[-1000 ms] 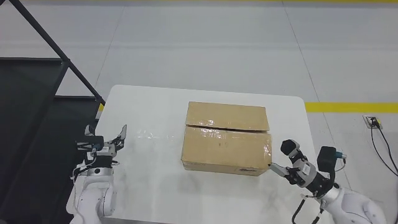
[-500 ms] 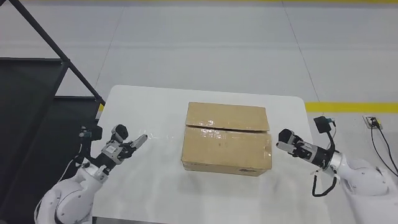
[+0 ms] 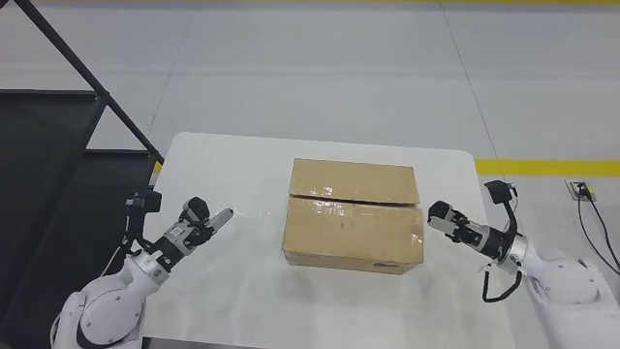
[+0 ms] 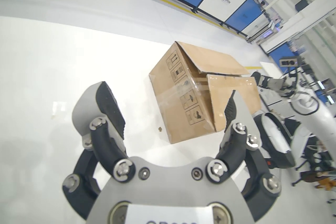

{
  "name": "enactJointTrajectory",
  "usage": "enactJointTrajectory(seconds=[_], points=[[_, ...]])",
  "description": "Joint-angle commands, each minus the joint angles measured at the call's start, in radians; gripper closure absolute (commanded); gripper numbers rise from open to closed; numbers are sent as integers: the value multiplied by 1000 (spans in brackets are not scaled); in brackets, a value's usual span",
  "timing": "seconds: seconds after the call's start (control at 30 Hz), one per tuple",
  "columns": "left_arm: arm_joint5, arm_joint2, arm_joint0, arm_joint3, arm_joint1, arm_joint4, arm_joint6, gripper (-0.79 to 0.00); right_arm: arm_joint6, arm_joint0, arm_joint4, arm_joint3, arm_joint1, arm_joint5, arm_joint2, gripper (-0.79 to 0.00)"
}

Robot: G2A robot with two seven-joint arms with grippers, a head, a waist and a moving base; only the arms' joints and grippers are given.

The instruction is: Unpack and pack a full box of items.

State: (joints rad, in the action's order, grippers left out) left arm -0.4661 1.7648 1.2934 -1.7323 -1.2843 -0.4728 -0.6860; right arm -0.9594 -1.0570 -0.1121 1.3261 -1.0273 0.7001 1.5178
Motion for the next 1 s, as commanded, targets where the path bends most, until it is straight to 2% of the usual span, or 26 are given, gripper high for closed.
enactJointTrajectory(seconds=[0.0, 0.13, 0.27, 0.63, 0.83, 0.97], points=[[12, 5, -7, 2, 5, 45, -44, -785, -39, 9, -32, -8, 2, 3, -9, -785], [15, 2, -12, 13, 16, 74, -95, -785, -133, 37, -122, -37, 6, 17, -37, -785], [26, -1, -14, 12, 24, 124, -138, -785, -168, 43, -220, -15, 14, -8, -66, -785], [43, -18, -20, -7, 43, 175, -160, -785, -229, -34, -448, 140, 89, -67, -54, -785], [17, -52, -22, -27, 54, 223, -217, -785, -264, -114, -473, 247, 141, -103, -43, -785], [10, -66, -19, -36, 64, 343, -317, -785, -248, -168, -427, 297, 181, -86, -60, -785]])
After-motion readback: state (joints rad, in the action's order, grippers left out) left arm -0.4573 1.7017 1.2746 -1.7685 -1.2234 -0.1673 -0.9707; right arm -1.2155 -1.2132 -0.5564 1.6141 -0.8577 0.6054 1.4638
